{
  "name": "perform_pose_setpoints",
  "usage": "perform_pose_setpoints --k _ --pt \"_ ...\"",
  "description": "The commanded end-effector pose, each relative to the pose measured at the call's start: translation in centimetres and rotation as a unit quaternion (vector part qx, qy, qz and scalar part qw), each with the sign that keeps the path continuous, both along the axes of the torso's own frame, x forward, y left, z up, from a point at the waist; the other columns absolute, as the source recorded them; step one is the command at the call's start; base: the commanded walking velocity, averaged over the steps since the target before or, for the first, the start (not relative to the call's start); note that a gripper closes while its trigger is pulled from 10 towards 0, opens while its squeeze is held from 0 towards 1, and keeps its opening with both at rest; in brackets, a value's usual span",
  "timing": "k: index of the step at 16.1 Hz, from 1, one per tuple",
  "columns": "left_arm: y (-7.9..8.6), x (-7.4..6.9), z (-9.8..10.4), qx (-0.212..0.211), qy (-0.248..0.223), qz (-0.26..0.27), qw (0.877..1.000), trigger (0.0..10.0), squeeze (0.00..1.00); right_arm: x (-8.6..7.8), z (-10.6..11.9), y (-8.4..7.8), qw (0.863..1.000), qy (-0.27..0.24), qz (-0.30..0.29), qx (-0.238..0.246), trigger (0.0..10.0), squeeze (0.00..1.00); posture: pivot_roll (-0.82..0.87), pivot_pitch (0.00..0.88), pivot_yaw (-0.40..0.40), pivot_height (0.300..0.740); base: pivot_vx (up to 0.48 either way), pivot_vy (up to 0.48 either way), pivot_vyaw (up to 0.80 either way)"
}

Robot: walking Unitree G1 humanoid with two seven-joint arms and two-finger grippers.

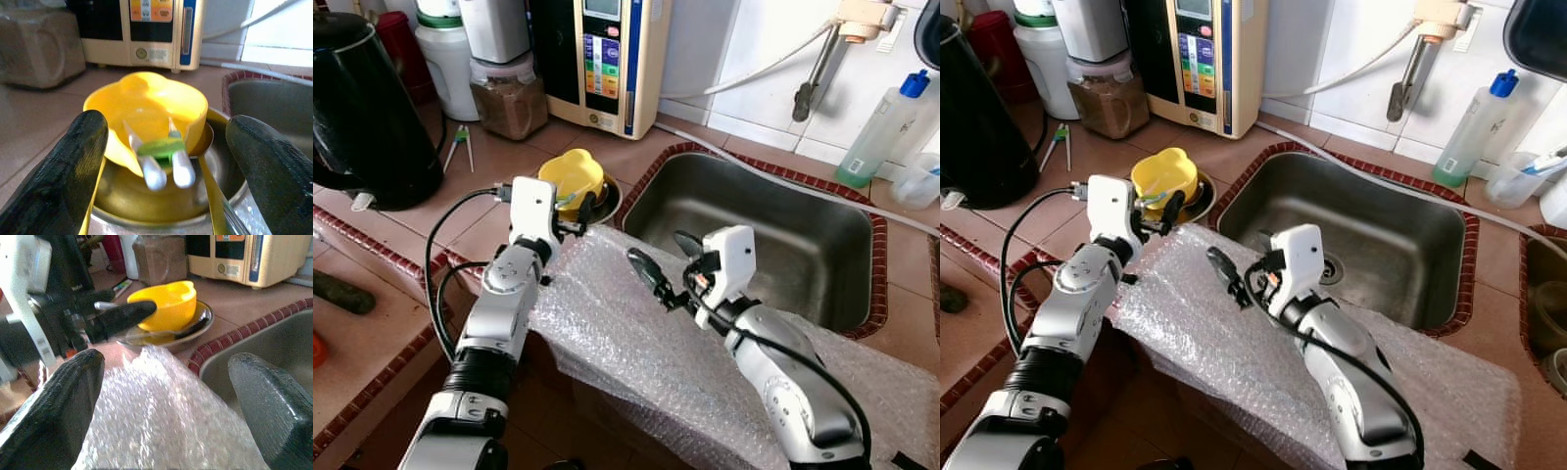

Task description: Kitchen organization

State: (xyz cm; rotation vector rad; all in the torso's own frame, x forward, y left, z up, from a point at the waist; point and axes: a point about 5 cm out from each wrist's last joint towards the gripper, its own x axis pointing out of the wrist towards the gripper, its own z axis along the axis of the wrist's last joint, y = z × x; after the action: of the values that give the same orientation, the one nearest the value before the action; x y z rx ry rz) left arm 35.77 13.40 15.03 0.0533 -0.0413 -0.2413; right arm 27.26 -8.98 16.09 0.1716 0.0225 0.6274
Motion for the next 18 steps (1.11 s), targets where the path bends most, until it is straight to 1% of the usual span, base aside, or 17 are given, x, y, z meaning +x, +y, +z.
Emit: perform_pose_setpoints --k 1,2,3,4,5,6,7,8,9,11,12,13,15,18 --pt "0.06 0.27 0.44 0.005 -0.009 -0.004 1.000 10.0 0.00 0.03 1.08 -0.11 1.000 -0.008 0.016 0.023 10.0 0.00 -0.09 0.073 -0.019 0.740 0.000 0.000 0.00" --pt "0.05 0.30 0.45 0.004 -0.010 -0.005 1.000 10.0 0.00 0.10 1.39 -0.31 1.000 -0.022 0.016 0.003 10.0 0.00 -0.09 0.072 -0.021 0.740 0.000 0.000 0.00" --pt "0.00 0.30 0.44 0.002 -0.010 -0.008 1.000 4.5 0.00 0.09 1.76 -0.33 0.998 -0.053 0.026 -0.009 10.0 0.00 -0.09 0.069 -0.023 0.740 0.000 0.000 0.00" --pt "-0.03 0.30 0.44 0.002 -0.010 -0.009 1.000 2.9 0.00 -0.02 1.62 -0.35 0.998 -0.051 0.032 -0.019 10.0 0.00 -0.10 0.067 -0.024 0.740 0.000 0.000 0.00" --pt "-0.06 0.30 0.45 0.003 -0.011 -0.010 1.000 2.9 0.00 -0.04 1.56 -0.41 0.998 -0.048 0.034 -0.018 10.0 0.00 -0.10 0.067 -0.025 0.740 0.000 0.000 0.00" --pt "-0.08 0.30 0.44 0.002 -0.011 -0.010 1.000 2.2 0.00 -0.03 1.39 -0.52 0.999 -0.032 0.033 -0.009 10.0 0.00 -0.10 0.066 -0.026 0.740 0.000 0.000 0.00" --pt "-0.12 0.27 0.42 0.003 -0.015 -0.010 1.000 0.1 0.00 -0.15 1.17 -0.77 0.999 -0.003 0.043 0.004 10.0 0.00 -0.09 0.061 -0.032 0.740 0.000 0.000 0.00" --pt "-0.11 0.22 0.48 0.002 -0.019 -0.011 1.000 0.4 0.00 -0.24 1.32 -0.87 0.999 -0.017 0.048 -0.002 10.0 0.00 -0.09 0.060 -0.033 0.740 0.000 0.000 0.00" --pt "-0.07 0.17 0.57 -0.001 -0.026 -0.009 1.000 0.0 0.00 -0.23 1.41 -0.92 0.999 -0.027 0.047 0.005 10.0 0.00 -0.09 0.056 -0.036 0.740 0.000 0.000 0.00" --pt "-0.05 0.15 0.56 -0.003 -0.027 -0.007 1.000 0.0 0.00 -0.28 1.31 -0.81 0.998 -0.032 0.054 0.000 10.0 0.00 -0.09 0.053 -0.037 0.740 0.000 0.000 0.00" --pt "-0.01 0.11 0.51 -0.002 -0.027 -0.006 1.000 0.0 0.00 -0.46 1.27 -0.58 0.997 -0.032 0.068 0.000 10.0 0.62 -0.09 0.050 -0.038 0.740 0.000 0.000 0.00" --pt "0.03 0.11 0.49 -0.001 -0.027 -0.005 1.000 0.0 0.00 -0.56 1.29 -0.51 0.997 -0.029 0.074 0.007 10.0 1.00 -0.09 0.050 -0.038 0.740 0.000 0.000 0.00" --pt "0.25 0.15 0.30 0.009 -0.022 0.002 1.000 0.0 0.00 -0.72 1.18 -0.53 0.996 -0.026 0.080 0.004 10.0 1.00 -0.09 0.047 -0.036 0.740 0.000 0.000 0.00" --pt "0.19 0.14 0.25 0.006 -0.022 0.002 1.000 0.0 0.00 -0.79 1.00 -0.59 0.997 -0.027 0.079 -0.002 10.0 1.00 -0.09 0.045 -0.034 0.740 0.000 0.000 0.00"
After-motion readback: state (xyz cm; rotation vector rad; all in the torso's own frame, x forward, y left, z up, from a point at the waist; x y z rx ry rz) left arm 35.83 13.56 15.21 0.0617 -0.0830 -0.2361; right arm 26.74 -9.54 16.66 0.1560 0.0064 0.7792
